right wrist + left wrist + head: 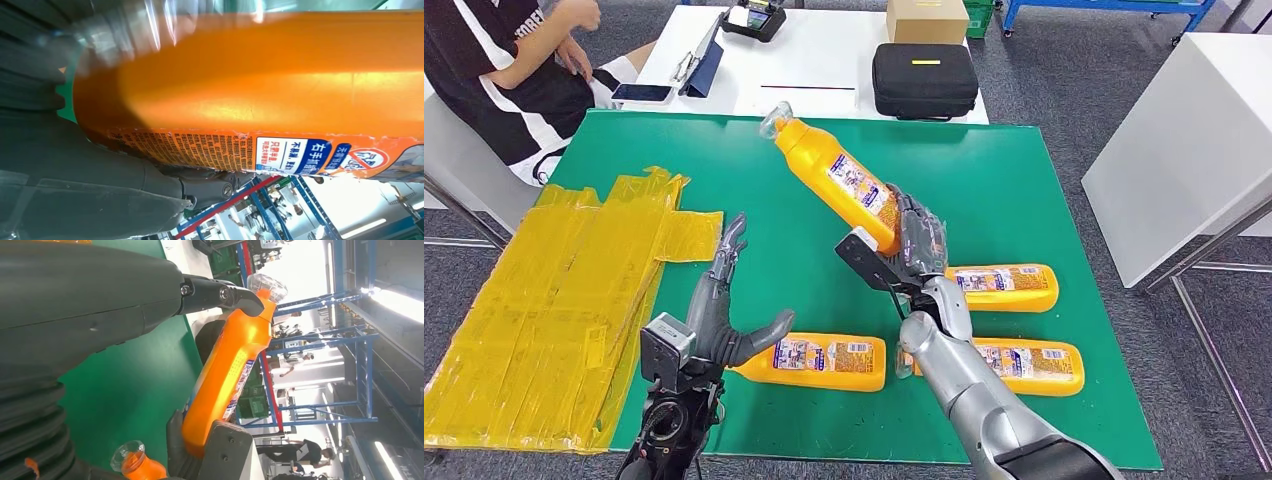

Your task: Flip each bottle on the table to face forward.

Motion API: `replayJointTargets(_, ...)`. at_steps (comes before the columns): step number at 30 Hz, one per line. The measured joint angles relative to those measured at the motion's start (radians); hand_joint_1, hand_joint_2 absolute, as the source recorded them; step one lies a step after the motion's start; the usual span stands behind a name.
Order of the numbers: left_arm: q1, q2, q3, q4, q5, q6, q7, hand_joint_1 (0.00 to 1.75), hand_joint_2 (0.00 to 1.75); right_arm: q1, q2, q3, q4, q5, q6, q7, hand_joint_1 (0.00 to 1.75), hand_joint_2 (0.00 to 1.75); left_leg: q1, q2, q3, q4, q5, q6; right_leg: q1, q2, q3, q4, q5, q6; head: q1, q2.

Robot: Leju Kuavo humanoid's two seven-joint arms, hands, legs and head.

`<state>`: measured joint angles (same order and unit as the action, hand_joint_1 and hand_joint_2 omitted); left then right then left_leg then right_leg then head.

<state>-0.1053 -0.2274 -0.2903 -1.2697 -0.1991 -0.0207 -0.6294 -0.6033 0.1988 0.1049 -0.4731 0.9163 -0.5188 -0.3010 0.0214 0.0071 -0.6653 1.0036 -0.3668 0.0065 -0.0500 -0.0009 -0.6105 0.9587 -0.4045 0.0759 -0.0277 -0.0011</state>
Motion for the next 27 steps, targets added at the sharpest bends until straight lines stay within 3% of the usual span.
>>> replayJointTargets(3, -0.001, 0.002, 0.000, -0.004, 0.003, -0.008, 0.003, 0.00, 1.75, 0.007, 0.003, -0.007, -0.013, -0.065, -0.007, -0.057, 1.75, 1.75, 0.000, 0.000, 0.000, 0.000, 0.000, 0.000, 0.000, 0.000, 0.000, 0.000, 0.000, 0.000, 0.000, 0.000)
replayJointTargets(6, -0.009, 0.009, 0.000, -0.016, 0.028, -0.038, 0.018, 0.00, 1.75, 0.031, 0.011, -0.021, -0.058, -0.226, 0.023, -0.176, 1.75, 1.75, 0.000, 0.000, 0.000, 0.000, 0.000, 0.000, 0.000, 0.000, 0.000, 0.000, 0.000, 0.000, 0.000, 0.000)
replayJointTargets(9, -0.032, 0.024, 0.000, -0.024, 0.067, -0.080, 0.027, 0.00, 1.75, 0.080, 0.022, -0.034, -0.131, -0.454, 0.156, -0.303, 1.75, 1.75, 0.000, 0.000, 0.000, 0.000, 0.000, 0.000, 0.000, 0.000, -0.001, 0.000, 0.000, 0.000, 0.000, 0.000)
replayJointTargets(12, -0.075, 0.040, 0.000, -0.024, 0.149, -0.170, 0.045, 0.00, 1.75, 0.137, 0.030, -0.033, -0.190, -0.621, 0.292, -0.376, 1.75, 1.75, 0.000, 0.000, -0.001, 0.000, 0.000, 0.000, 0.000, 0.000, -0.001, 0.000, 0.000, 0.000, 0.000, 0.000)
replayJointTargets(15, -0.153, 0.045, 0.003, -0.002, 0.319, -0.266, 0.127, 0.00, 1.75, 0.179, 0.047, -0.008, -0.220, -0.758, 0.482, -0.394, 1.75, 1.75, 0.001, 0.000, -0.001, 0.000, 0.000, 0.000, 0.000, 0.000, -0.001, 0.000, 0.000, 0.000, 0.000, 0.000)
replayJointTargets(18, -0.247, 0.039, 0.013, 0.055, 0.476, -0.283, 0.191, 0.00, 1.75, 0.210, 0.079, 0.047, -0.223, -0.842, 0.673, -0.397, 1.75, 1.75, 0.001, 0.001, -0.001, 0.000, 0.001, -0.001, 0.000, 0.001, -0.002, 0.000, 0.001, -0.001, 0.000, 0.000)
replayJointTargets(21, -0.297, 0.038, 0.024, 0.105, 0.532, -0.283, 0.198, 0.00, 1.75, 0.226, 0.096, 0.097, -0.223, -0.873, 0.714, -0.399, 1.75, 1.75, 0.001, 0.001, -0.001, 0.000, 0.002, -0.001, 0.000, 0.001, -0.002, 0.000, 0.001, -0.001, 0.000, 0.000)
replayJointTargets(27, -0.327, 0.039, 0.037, 0.156, 0.566, -0.284, 0.200, 0.00, 1.75, 0.233, 0.100, 0.143, -0.229, -0.891, 0.725, -0.399, 1.75, 1.75, 0.000, 0.000, -0.003, 0.000, 0.002, -0.001, 0.000, 0.000, -0.003, 0.000, 0.001, 0.000, 0.000, 0.000)
